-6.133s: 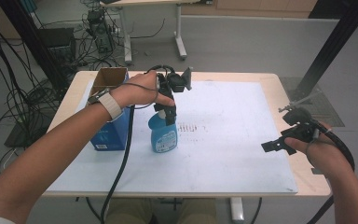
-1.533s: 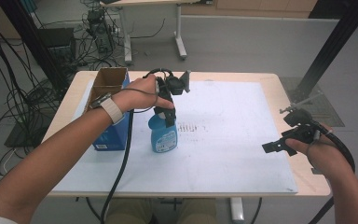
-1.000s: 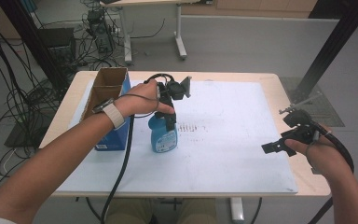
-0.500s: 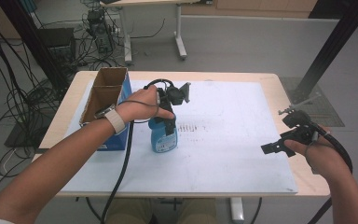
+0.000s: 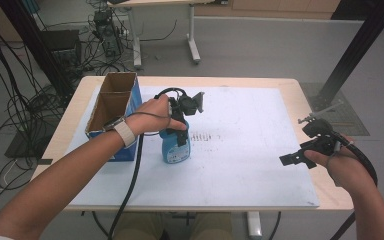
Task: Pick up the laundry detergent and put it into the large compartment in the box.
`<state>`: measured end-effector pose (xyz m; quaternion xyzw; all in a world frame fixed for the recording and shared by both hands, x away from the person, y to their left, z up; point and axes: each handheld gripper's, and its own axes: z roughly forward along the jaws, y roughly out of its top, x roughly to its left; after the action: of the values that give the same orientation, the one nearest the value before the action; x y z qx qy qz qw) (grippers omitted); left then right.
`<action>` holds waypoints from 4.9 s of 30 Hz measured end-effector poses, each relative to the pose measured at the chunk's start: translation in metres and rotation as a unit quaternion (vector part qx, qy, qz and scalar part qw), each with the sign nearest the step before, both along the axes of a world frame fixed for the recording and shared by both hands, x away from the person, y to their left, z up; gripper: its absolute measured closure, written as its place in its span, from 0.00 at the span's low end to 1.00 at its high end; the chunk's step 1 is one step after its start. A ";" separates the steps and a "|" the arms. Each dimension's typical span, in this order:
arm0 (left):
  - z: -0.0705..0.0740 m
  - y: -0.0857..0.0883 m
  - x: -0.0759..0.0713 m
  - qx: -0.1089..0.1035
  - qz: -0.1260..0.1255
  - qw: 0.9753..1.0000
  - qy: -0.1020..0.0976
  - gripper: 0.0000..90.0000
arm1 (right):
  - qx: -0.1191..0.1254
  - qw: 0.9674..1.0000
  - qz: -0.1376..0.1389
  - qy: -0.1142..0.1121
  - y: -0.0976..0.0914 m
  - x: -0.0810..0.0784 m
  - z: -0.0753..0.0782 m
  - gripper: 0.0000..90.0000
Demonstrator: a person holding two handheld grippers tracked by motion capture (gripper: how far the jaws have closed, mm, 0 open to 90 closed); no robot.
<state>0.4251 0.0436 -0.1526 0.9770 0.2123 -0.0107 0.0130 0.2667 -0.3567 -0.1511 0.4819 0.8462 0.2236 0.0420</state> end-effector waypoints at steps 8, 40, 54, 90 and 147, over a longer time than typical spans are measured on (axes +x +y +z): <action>-0.001 0.001 -0.003 -0.005 -0.002 1.000 -0.008 0.30 | 0.000 1.000 0.000 0.000 0.000 0.000 0.000 0.08; 0.000 0.000 -0.008 -0.004 -0.005 1.000 -0.025 0.43 | 0.001 1.000 -0.001 -0.001 -0.001 -0.001 -0.001 0.08; 0.000 0.000 -0.008 -0.004 -0.004 1.000 -0.024 0.43 | 0.000 1.000 -0.001 -0.002 0.000 -0.001 0.001 0.08; -0.001 0.003 -0.006 -0.008 -0.001 1.000 -0.021 0.43 | -0.002 1.000 -0.001 -0.002 0.002 0.000 0.003 0.08; -0.001 0.004 -0.006 -0.012 0.003 1.000 -0.021 0.43 | 0.001 1.000 0.002 -0.002 0.003 0.001 0.000 0.08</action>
<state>0.4195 0.0481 -0.1538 0.9761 0.2152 0.0071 0.0293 0.2681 -0.3538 -0.1508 0.4802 0.8467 0.2252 0.0432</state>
